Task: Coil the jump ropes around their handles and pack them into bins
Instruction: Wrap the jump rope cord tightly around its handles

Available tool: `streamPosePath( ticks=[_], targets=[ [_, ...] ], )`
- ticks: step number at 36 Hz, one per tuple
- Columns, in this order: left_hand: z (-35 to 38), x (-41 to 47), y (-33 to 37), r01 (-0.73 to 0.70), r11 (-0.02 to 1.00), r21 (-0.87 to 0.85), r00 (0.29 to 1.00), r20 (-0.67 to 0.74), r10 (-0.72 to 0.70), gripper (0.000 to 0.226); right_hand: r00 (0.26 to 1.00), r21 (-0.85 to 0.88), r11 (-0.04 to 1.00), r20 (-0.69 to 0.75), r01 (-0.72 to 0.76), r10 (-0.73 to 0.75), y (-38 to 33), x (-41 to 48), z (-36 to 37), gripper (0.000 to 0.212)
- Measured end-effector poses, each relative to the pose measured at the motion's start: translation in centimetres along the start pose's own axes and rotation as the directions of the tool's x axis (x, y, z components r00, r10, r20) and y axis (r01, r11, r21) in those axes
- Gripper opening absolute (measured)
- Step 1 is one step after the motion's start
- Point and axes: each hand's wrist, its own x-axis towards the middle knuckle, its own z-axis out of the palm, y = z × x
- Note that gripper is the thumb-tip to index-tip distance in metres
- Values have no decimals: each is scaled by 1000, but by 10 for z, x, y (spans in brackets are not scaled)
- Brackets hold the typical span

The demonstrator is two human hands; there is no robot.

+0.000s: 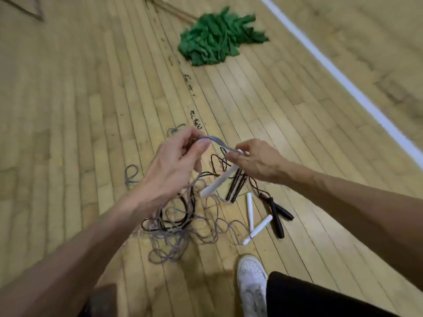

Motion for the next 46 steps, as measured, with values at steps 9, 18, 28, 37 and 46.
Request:
streamPosePath(
  ticks=[9, 18, 28, 37, 46],
  targets=[
    [-111, -57, 152, -266, 826, 496, 886, -211, 412, 12, 985, 342, 924, -35, 169, -167, -113, -94, -62, 21],
    [-176, -174, 224, -119, 519, 846, 796, -232, 560, 23, 924, 407, 852, 43, 330, -379, -178, -219, -35, 39],
    [-141, -303, 170, 268, 759, 593, 876, -479, 65, 30, 847, 730, 681, 396, -55, -355, -188, -294, 47, 30],
    [-91, -344, 136, 450, 626, -637, 749, -111, -653, 58, 717, 717, 647, 593, -261, -367, -211, -300, 99, 23],
    [-108, -334, 128, 389, 485, -783, 776, -5, -630, 38, 667, 638, 713, 669, -291, -327, -226, -283, 120, 33]
  ],
)
